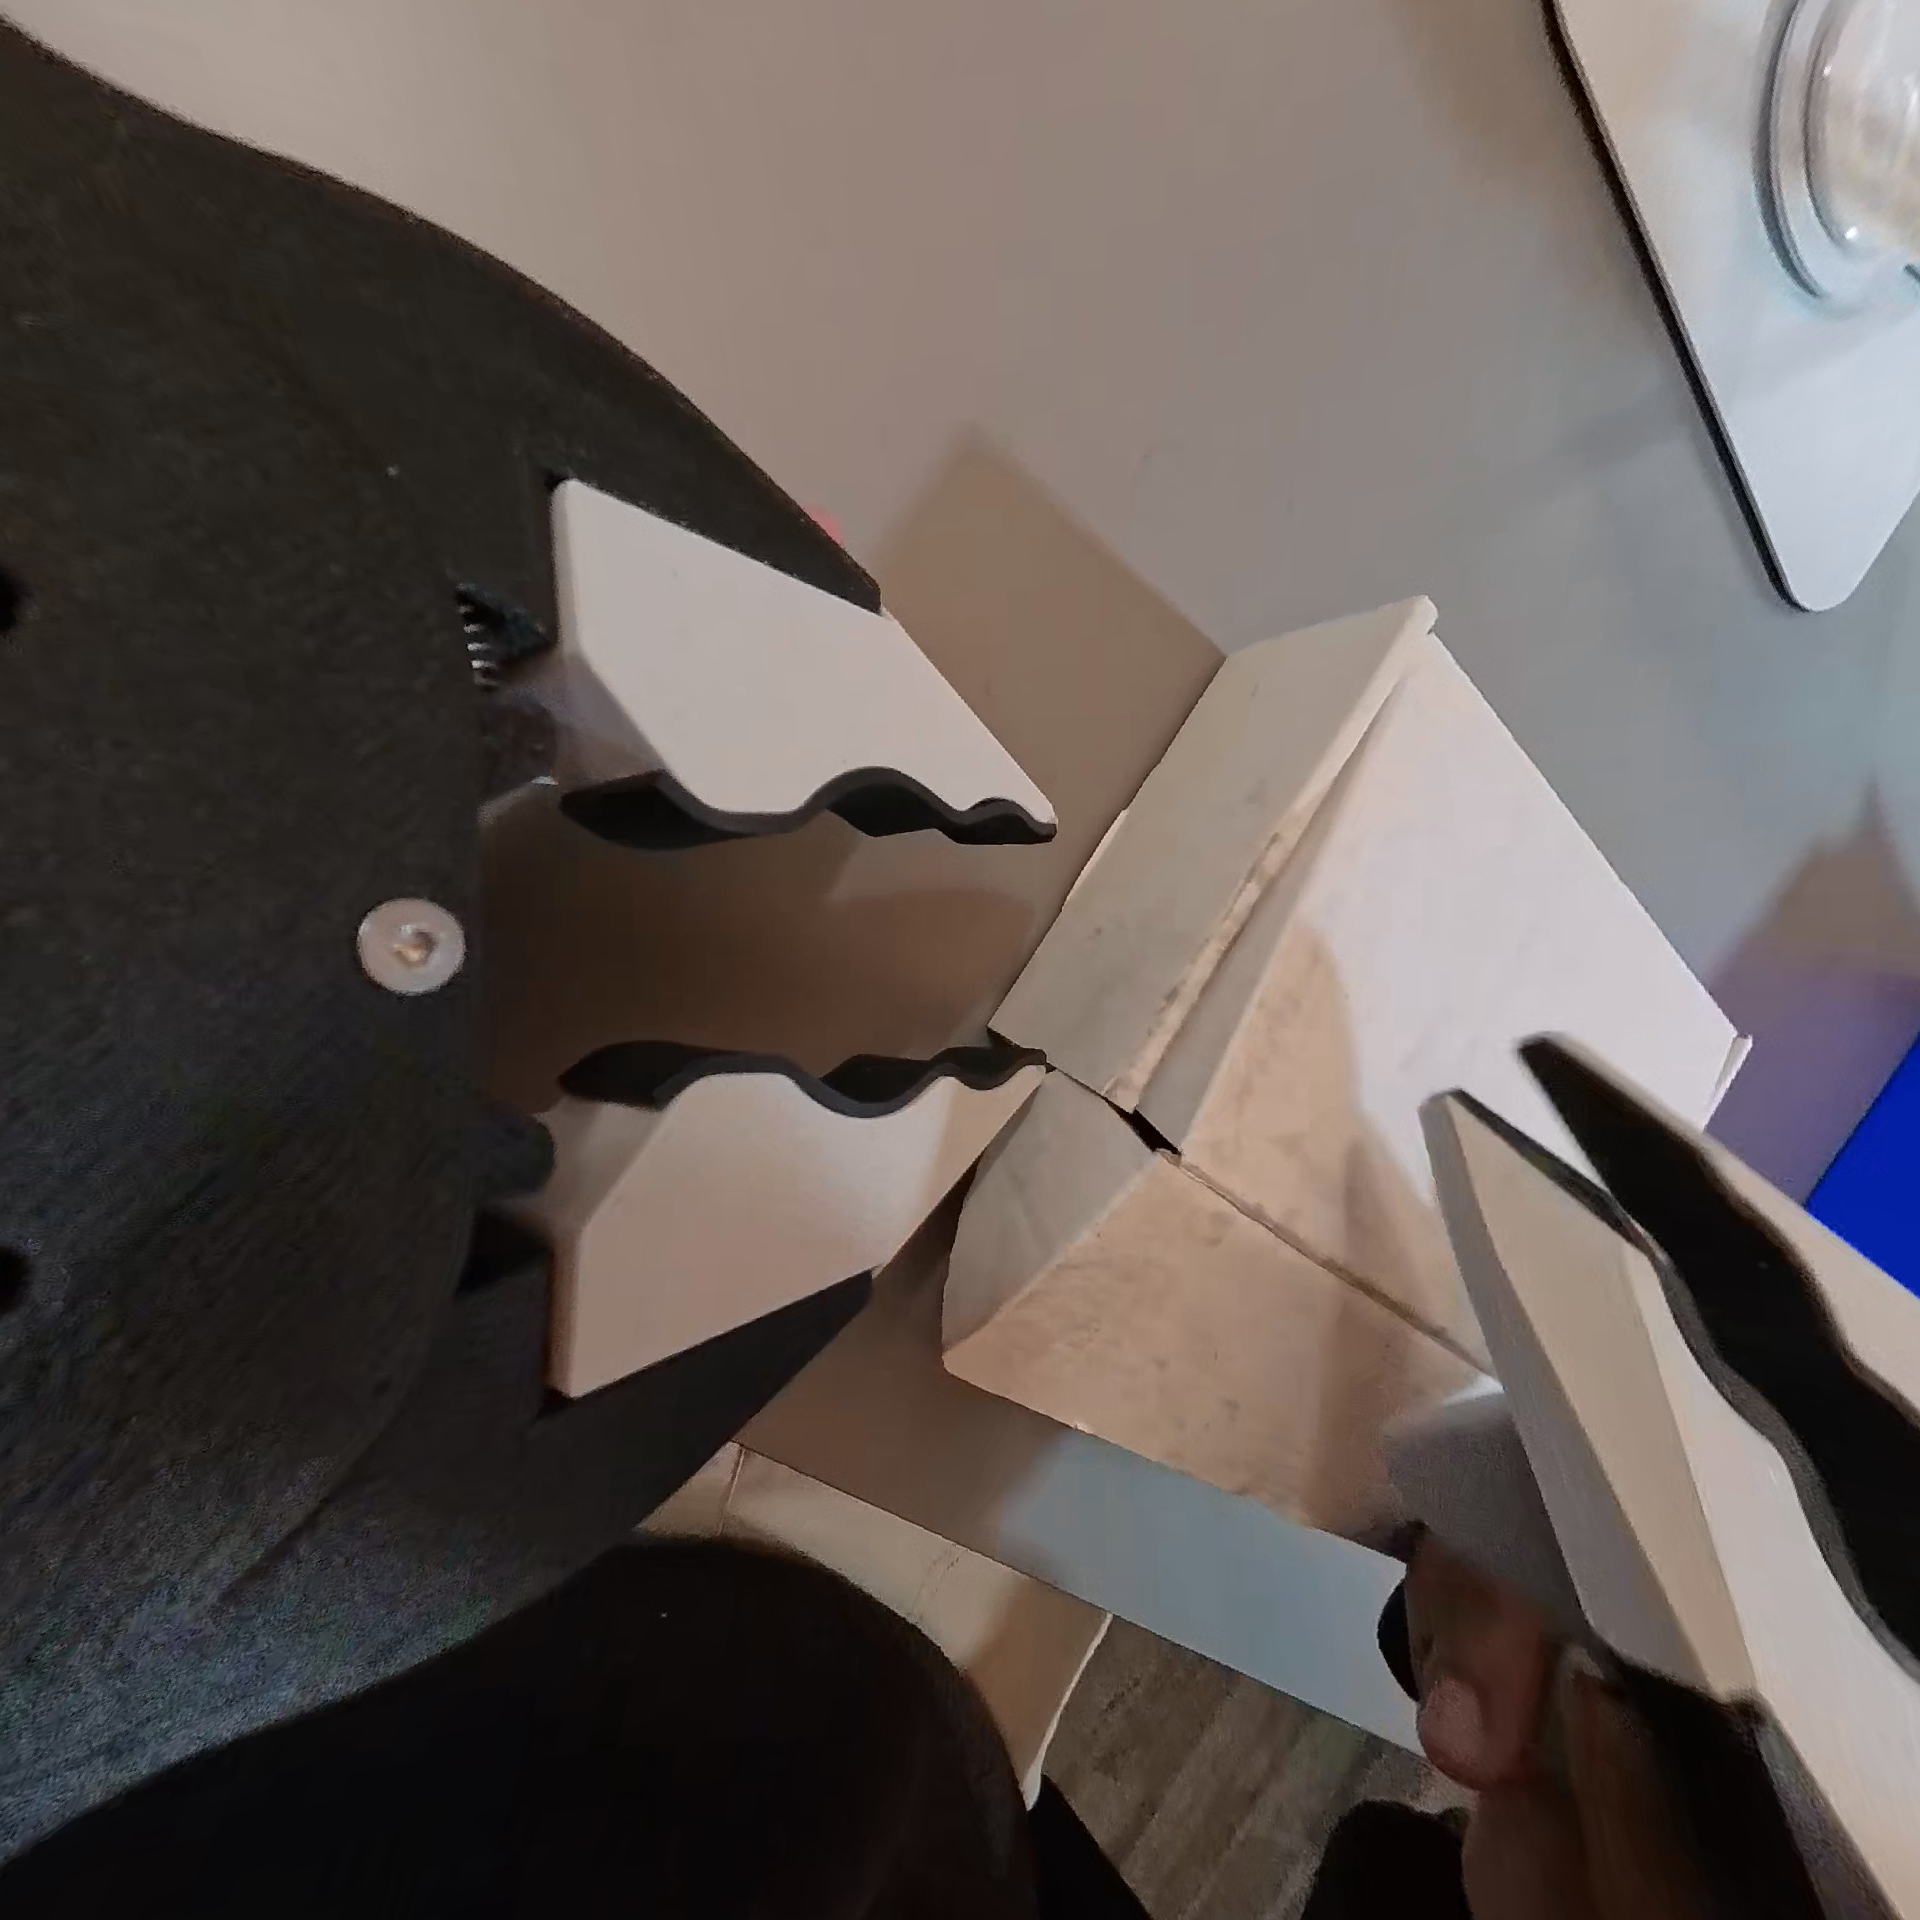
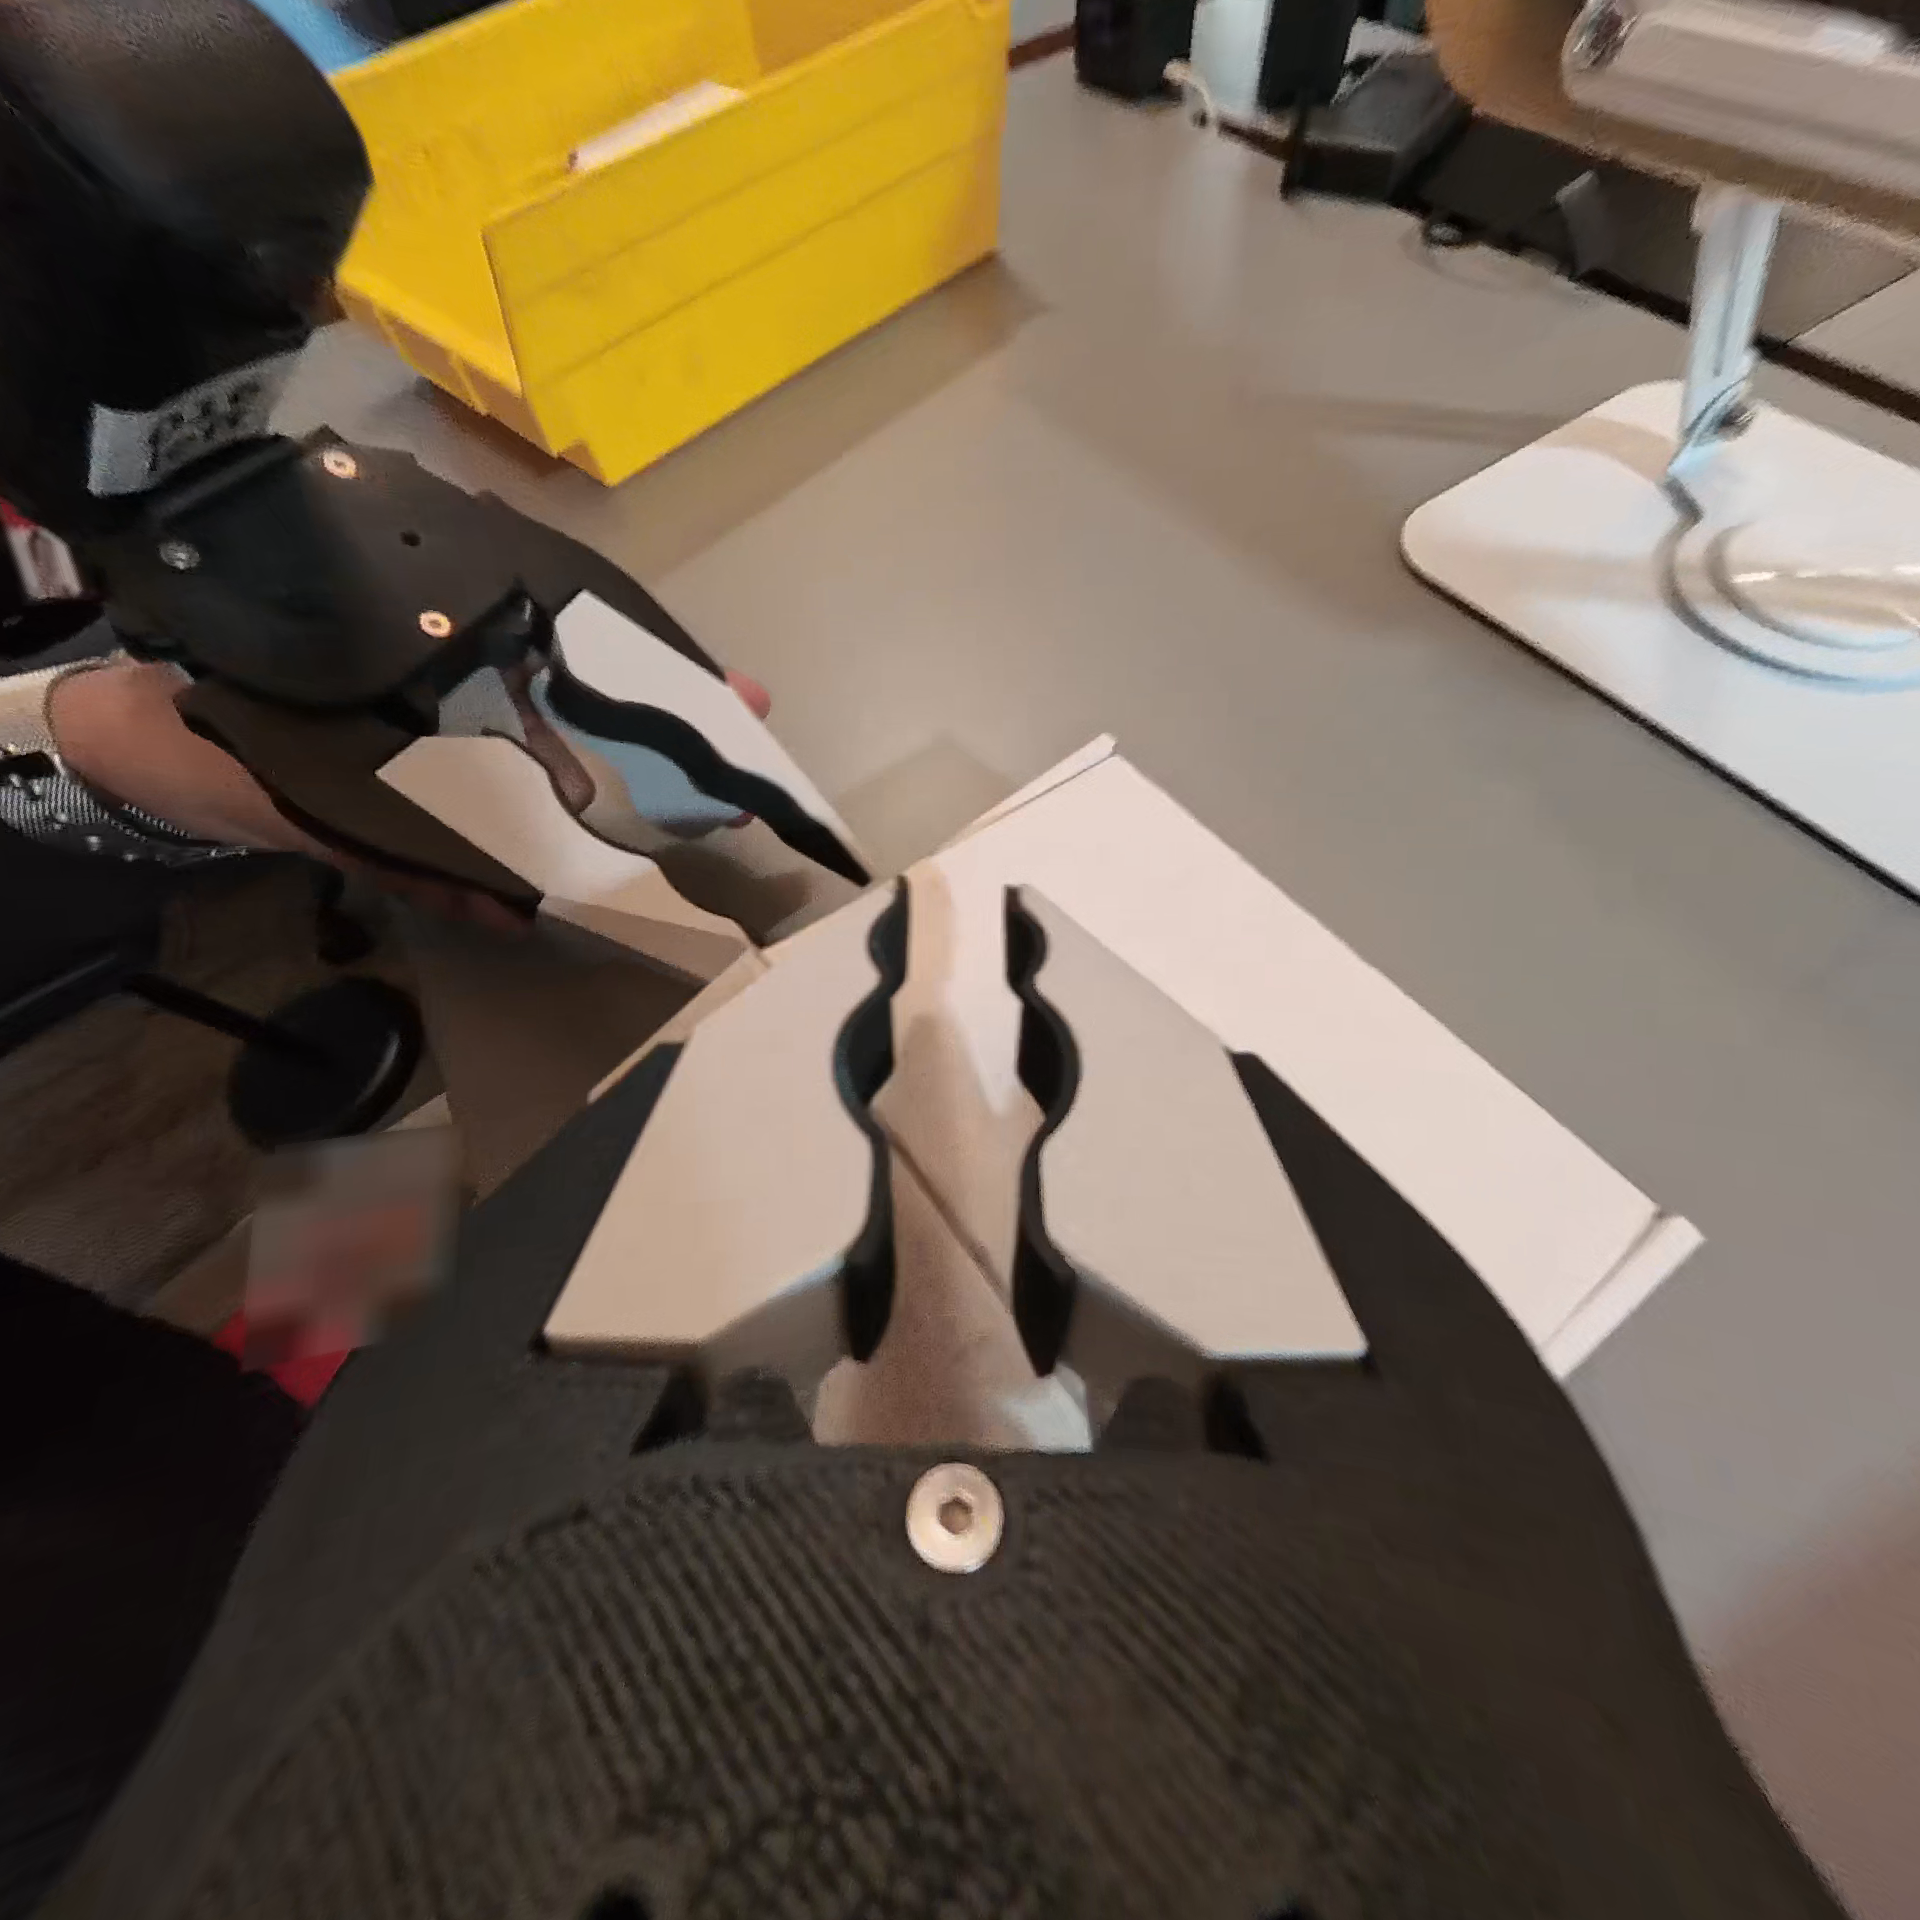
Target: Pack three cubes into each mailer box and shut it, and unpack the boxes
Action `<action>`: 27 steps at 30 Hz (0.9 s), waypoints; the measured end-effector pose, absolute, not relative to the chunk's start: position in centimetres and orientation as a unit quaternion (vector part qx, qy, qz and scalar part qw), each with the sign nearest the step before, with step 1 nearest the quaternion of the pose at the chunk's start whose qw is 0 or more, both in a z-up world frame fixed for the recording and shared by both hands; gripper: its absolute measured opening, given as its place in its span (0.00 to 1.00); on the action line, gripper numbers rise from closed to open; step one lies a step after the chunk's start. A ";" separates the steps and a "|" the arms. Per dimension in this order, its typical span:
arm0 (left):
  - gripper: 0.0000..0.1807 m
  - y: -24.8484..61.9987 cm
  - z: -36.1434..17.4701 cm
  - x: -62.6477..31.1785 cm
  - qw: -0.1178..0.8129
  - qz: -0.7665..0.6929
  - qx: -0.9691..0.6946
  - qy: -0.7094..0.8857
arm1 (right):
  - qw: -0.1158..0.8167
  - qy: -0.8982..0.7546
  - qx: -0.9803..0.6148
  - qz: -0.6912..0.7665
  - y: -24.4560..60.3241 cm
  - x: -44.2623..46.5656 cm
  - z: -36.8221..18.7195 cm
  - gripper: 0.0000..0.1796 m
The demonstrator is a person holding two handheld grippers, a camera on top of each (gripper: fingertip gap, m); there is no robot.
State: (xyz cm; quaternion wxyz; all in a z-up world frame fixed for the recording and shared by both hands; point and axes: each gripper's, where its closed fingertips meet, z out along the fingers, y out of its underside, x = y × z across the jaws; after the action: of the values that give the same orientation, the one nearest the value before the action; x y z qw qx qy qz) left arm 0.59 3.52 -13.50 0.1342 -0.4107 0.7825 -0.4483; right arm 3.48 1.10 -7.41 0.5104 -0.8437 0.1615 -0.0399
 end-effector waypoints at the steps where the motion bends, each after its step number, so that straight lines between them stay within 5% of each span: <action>1: 0.20 3.4 -13.5 0.6 0.135 -0.448 -0.409 0.784 | 0.501 0.159 -0.850 -0.030 1.2 3.3 -7.8 0.08; 4: 0.20 3.4 -13.6 0.6 0.135 -0.445 -0.408 0.785 | 0.478 0.157 -0.864 -0.032 1.0 3.0 -8.7 0.00; 14: 0.20 2.8 -13.6 0.5 0.134 -0.444 -0.397 0.792 | 0.440 0.129 -0.888 -0.043 1.1 1.9 -10.1 0.00; 27: 0.28 2.7 -14.3 -0.2 0.111 -0.430 -0.395 0.804 | 0.505 0.158 -0.836 -0.142 -5.8 6.1 -6.0 0.29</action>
State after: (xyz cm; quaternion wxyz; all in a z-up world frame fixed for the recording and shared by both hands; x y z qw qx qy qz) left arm -0.18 2.70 -14.30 0.1106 -0.3951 0.8041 -0.4303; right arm 6.13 -5.83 -5.99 0.5053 -0.8363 0.1584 -0.1419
